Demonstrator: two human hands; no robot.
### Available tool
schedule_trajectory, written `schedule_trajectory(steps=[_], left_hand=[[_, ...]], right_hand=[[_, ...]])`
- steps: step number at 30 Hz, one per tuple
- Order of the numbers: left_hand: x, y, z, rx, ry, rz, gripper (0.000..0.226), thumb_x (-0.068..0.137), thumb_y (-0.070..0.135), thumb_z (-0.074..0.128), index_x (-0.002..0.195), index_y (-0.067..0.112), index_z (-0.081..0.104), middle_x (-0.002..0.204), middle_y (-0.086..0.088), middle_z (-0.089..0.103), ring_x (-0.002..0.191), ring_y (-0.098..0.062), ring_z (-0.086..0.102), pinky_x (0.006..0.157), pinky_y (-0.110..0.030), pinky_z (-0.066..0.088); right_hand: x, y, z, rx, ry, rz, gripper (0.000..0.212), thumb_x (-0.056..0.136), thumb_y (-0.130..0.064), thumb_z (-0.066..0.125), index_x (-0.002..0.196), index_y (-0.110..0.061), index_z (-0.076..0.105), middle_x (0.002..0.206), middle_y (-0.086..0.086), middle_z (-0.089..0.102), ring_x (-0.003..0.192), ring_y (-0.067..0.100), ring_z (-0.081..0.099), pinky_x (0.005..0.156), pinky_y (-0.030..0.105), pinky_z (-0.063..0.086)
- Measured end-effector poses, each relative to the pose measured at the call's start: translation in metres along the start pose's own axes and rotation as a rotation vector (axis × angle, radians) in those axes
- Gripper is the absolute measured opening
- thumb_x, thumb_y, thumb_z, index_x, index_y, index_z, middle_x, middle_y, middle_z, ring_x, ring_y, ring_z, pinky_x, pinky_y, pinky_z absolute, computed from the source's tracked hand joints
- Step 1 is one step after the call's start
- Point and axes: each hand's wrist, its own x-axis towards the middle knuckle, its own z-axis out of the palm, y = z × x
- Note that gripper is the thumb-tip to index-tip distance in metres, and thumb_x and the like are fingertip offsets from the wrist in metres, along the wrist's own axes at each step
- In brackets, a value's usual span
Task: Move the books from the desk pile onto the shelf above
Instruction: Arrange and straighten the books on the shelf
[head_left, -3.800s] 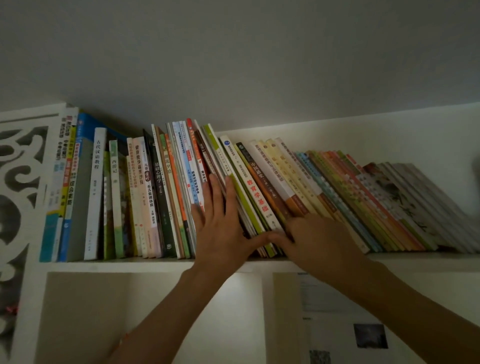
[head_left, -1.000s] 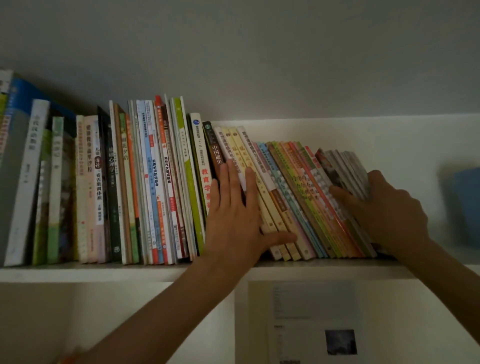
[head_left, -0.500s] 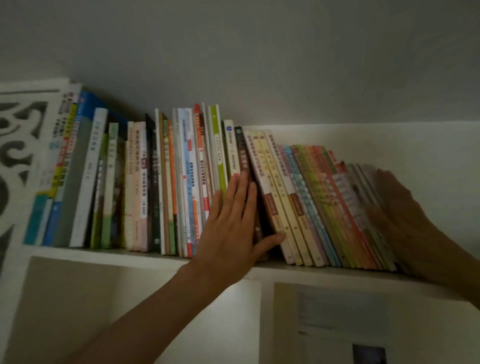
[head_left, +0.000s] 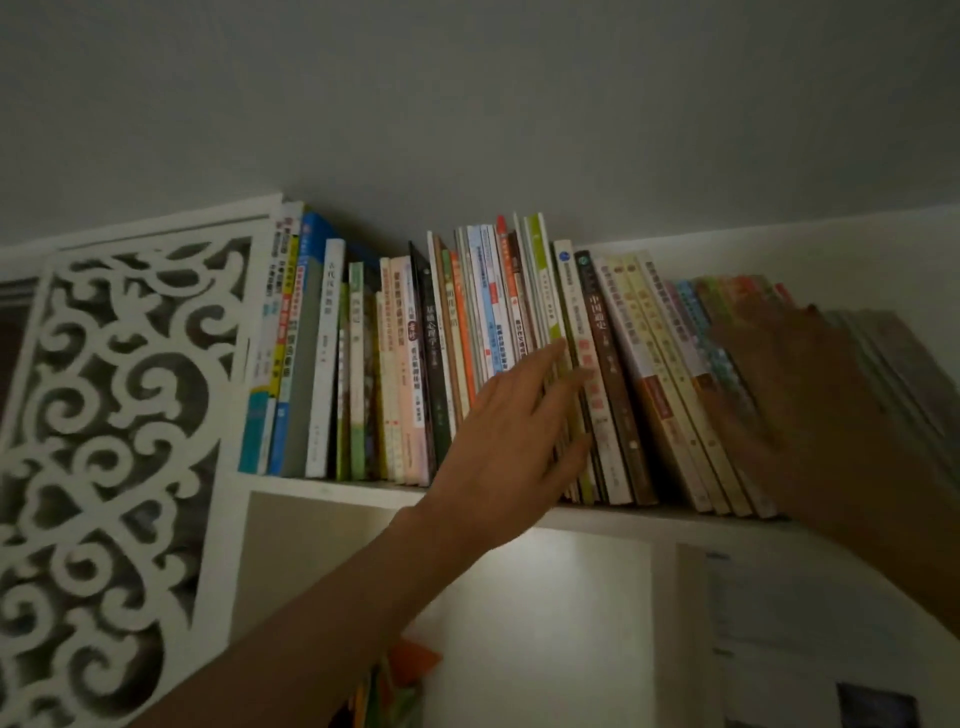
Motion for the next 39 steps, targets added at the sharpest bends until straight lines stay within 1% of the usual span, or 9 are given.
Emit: schedule_trajectory(steps=[3, 8, 12, 15, 19, 27, 30, 34, 39], left_hand=[[-0.005, -0.029, -0.021, -0.099, 0.025, -0.138, 0.039, 0.093, 0.033, 0.046, 0.128, 0.016, 0.047, 0.135, -0.002, 0.044, 0.110, 0.000, 0.040, 0.093, -0.014, 0.031], [-0.017, -0.107, -0.034, -0.126, 0.038, -0.320, 0.028, 0.092, 0.020, 0.051, 0.119, 0.016, 0.048, 0.123, 0.002, 0.043, 0.093, -0.003, 0.047, 0.075, -0.018, 0.042], [-0.019, -0.171, -0.035, -0.068, 0.066, -0.443, 0.027, 0.090, 0.012, 0.053, 0.117, 0.012, 0.051, 0.117, -0.001, 0.048, 0.104, -0.013, 0.048, 0.089, -0.028, 0.044], [-0.008, -0.203, -0.026, 0.160, 0.112, -0.335, 0.035, 0.086, 0.013, 0.056, 0.121, 0.009, 0.053, 0.130, -0.010, 0.048, 0.122, -0.025, 0.042, 0.105, -0.039, 0.031], [0.023, -0.219, -0.025, 0.237, 0.171, -0.295, 0.040, 0.092, 0.024, 0.047, 0.129, 0.008, 0.049, 0.140, -0.009, 0.044, 0.135, -0.025, 0.031, 0.111, -0.042, 0.017], [0.047, -0.229, -0.031, 0.236, 0.213, -0.262, 0.025, 0.090, 0.015, 0.049, 0.114, 0.010, 0.053, 0.124, -0.008, 0.051, 0.122, -0.023, 0.042, 0.106, -0.035, 0.019], [0.051, -0.227, -0.034, 0.284, 0.081, -0.223, 0.030, 0.094, 0.026, 0.046, 0.120, 0.019, 0.059, 0.133, -0.003, 0.046, 0.132, -0.020, 0.030, 0.111, -0.039, 0.008], [0.055, -0.225, -0.038, 0.305, -0.116, -0.154, 0.042, 0.094, 0.032, 0.045, 0.136, 0.031, 0.045, 0.149, 0.005, 0.033, 0.145, -0.023, 0.001, 0.111, -0.051, -0.013], [0.067, -0.219, -0.052, 0.422, -0.363, -0.148, 0.039, 0.094, 0.037, 0.040, 0.130, 0.027, 0.051, 0.143, 0.001, 0.043, 0.144, -0.025, 0.010, 0.108, -0.055, -0.016]], right_hand=[[0.011, -0.059, 0.013, 0.200, 0.008, -0.141, 0.040, 0.088, -0.033, 0.034, 0.108, -0.008, 0.059, 0.117, 0.015, 0.057, 0.115, 0.033, 0.048, 0.102, 0.039, 0.033], [0.036, -0.108, 0.048, 0.204, 0.014, -0.289, 0.034, 0.087, -0.027, 0.036, 0.104, -0.011, 0.062, 0.107, 0.005, 0.060, 0.102, 0.018, 0.051, 0.090, 0.031, 0.042], [0.055, -0.130, 0.074, 0.203, 0.023, -0.211, 0.025, 0.086, -0.019, 0.043, 0.106, -0.014, 0.058, 0.109, 0.002, 0.057, 0.104, 0.014, 0.048, 0.089, 0.024, 0.035], [0.068, -0.143, 0.093, 0.122, 0.101, -0.192, 0.034, 0.086, -0.020, 0.040, 0.113, -0.012, 0.059, 0.118, 0.007, 0.057, 0.113, 0.021, 0.050, 0.096, 0.033, 0.041], [0.088, -0.154, 0.110, 0.036, 0.164, -0.160, 0.034, 0.084, -0.014, 0.044, 0.113, -0.007, 0.060, 0.116, 0.010, 0.058, 0.111, 0.025, 0.054, 0.095, 0.040, 0.046], [0.094, -0.159, 0.117, -0.003, 0.290, -0.187, 0.039, 0.080, -0.012, 0.035, 0.106, -0.002, 0.062, 0.108, 0.015, 0.060, 0.106, 0.025, 0.049, 0.095, 0.034, 0.038], [0.094, -0.159, 0.119, -0.019, 0.260, -0.199, 0.041, 0.081, -0.014, 0.034, 0.107, 0.000, 0.063, 0.109, 0.017, 0.061, 0.107, 0.029, 0.052, 0.096, 0.033, 0.032], [0.094, -0.158, 0.118, -0.011, 0.271, -0.200, 0.039, 0.084, -0.019, 0.034, 0.105, -0.001, 0.063, 0.109, 0.016, 0.062, 0.106, 0.030, 0.054, 0.096, 0.037, 0.038], [0.092, -0.159, 0.117, -0.033, 0.256, -0.217, 0.039, 0.079, -0.013, 0.035, 0.103, -0.001, 0.062, 0.108, 0.016, 0.062, 0.105, 0.031, 0.055, 0.096, 0.034, 0.032]])
